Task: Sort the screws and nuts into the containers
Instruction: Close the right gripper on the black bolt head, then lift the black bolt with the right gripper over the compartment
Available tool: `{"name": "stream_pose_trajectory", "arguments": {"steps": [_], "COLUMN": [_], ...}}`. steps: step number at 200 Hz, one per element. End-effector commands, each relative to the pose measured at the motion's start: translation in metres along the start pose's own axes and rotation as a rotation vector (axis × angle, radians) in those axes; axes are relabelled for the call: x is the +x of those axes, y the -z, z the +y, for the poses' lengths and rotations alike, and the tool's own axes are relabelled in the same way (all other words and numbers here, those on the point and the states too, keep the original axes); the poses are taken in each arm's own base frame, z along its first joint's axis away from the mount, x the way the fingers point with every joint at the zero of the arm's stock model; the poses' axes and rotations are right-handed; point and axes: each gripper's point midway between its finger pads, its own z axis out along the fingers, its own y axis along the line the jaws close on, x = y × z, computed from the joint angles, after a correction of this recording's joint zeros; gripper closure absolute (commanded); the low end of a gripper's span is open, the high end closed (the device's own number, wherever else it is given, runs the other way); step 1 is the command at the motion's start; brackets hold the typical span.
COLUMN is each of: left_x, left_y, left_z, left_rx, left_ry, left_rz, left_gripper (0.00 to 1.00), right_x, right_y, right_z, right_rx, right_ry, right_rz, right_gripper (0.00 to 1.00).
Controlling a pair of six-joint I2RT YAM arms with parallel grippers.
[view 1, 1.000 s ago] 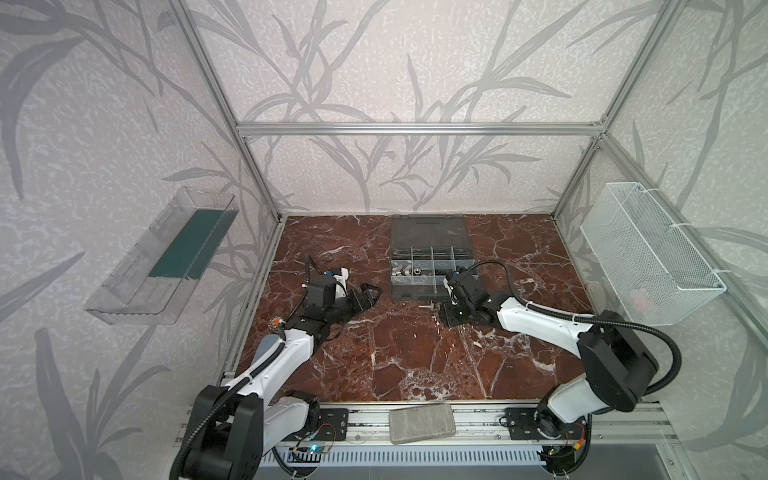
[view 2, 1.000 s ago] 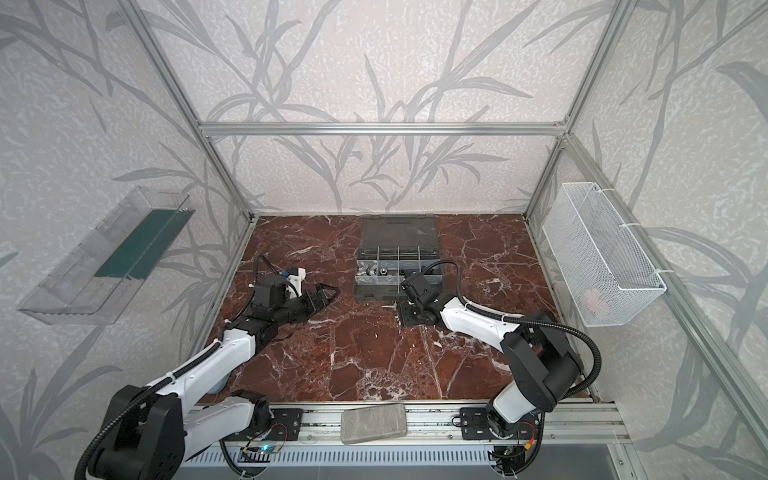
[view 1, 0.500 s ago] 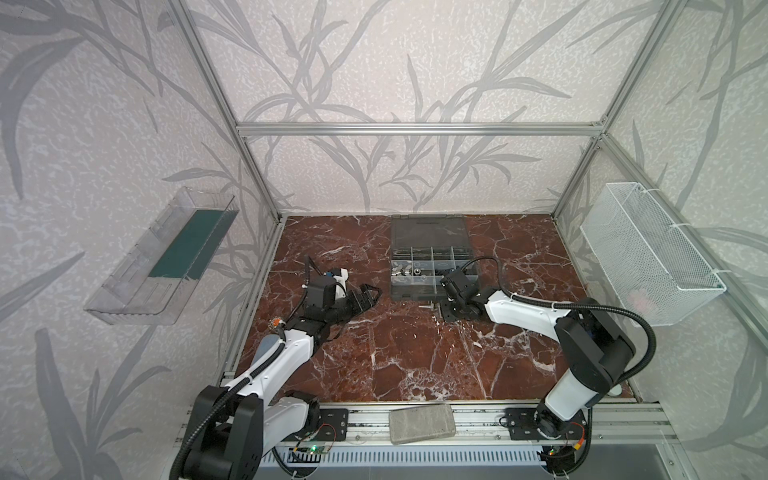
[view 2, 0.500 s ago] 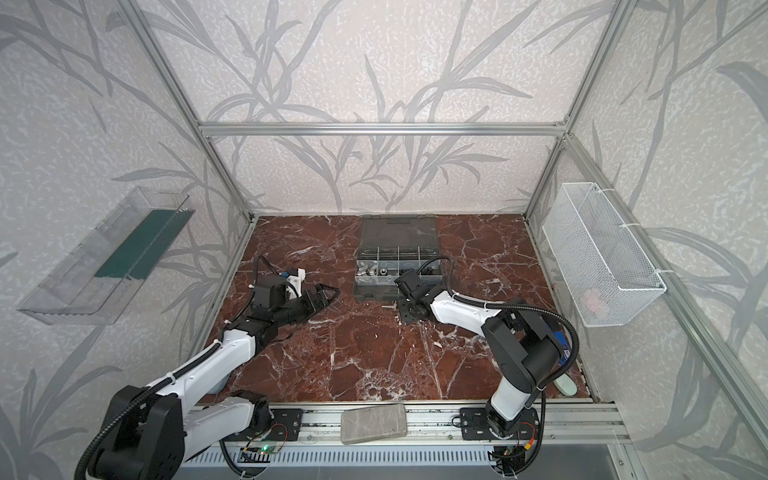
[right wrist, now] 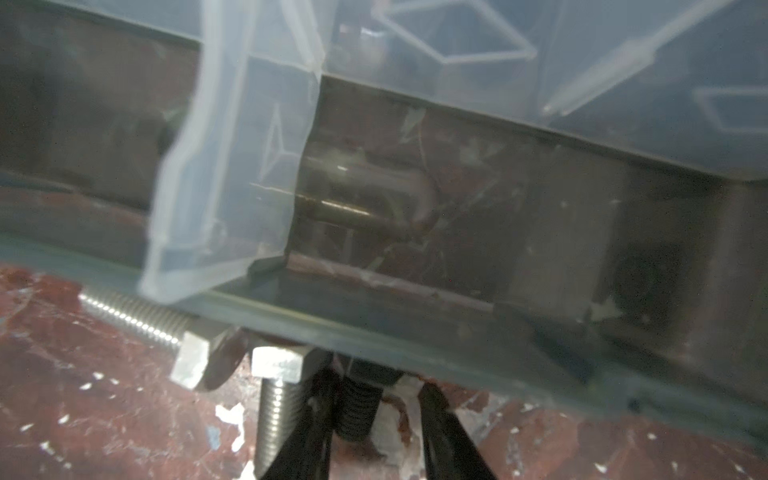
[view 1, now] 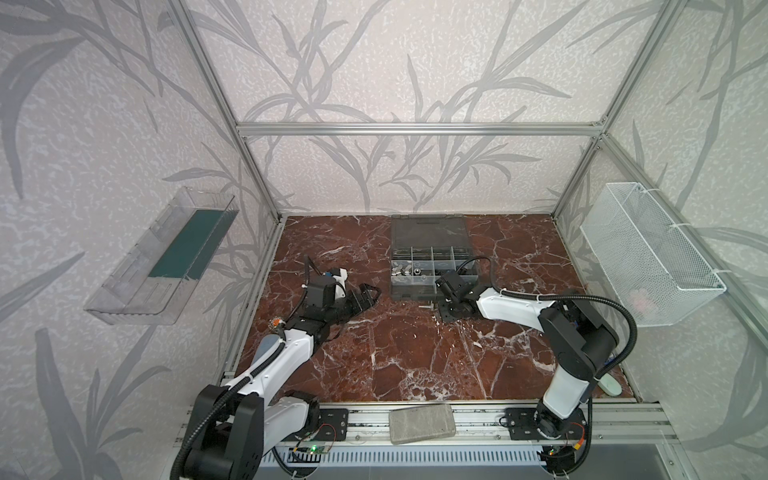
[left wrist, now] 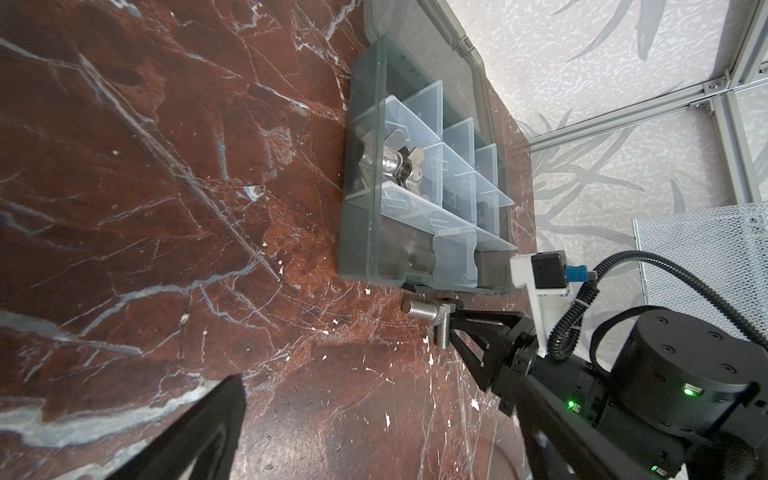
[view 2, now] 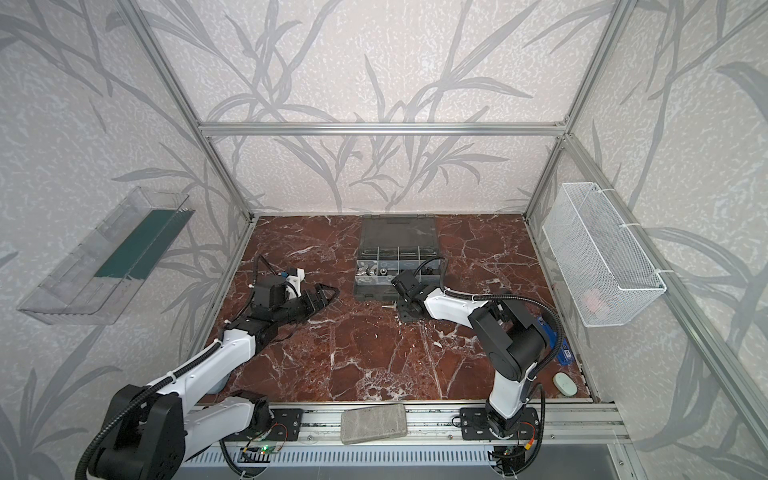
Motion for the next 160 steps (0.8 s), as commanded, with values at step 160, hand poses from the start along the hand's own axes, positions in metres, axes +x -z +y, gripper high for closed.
{"name": "stream_pose_trajectory", "arguments": {"steps": [160], "left_x": [-0.008], "left_y": [0.001], "left_z": [-0.001], "left_rx": [-0.015], "left_ry": [-0.006], "left_rz": [-0.015], "left_gripper": [0.01], "right_x": [-0.059], "right_y": [0.112], "right_z": [-0.051], "right_rx": [-0.156], "right_ry": [-0.072], "right_rz": [-0.229], "right_gripper": [0.98]}}
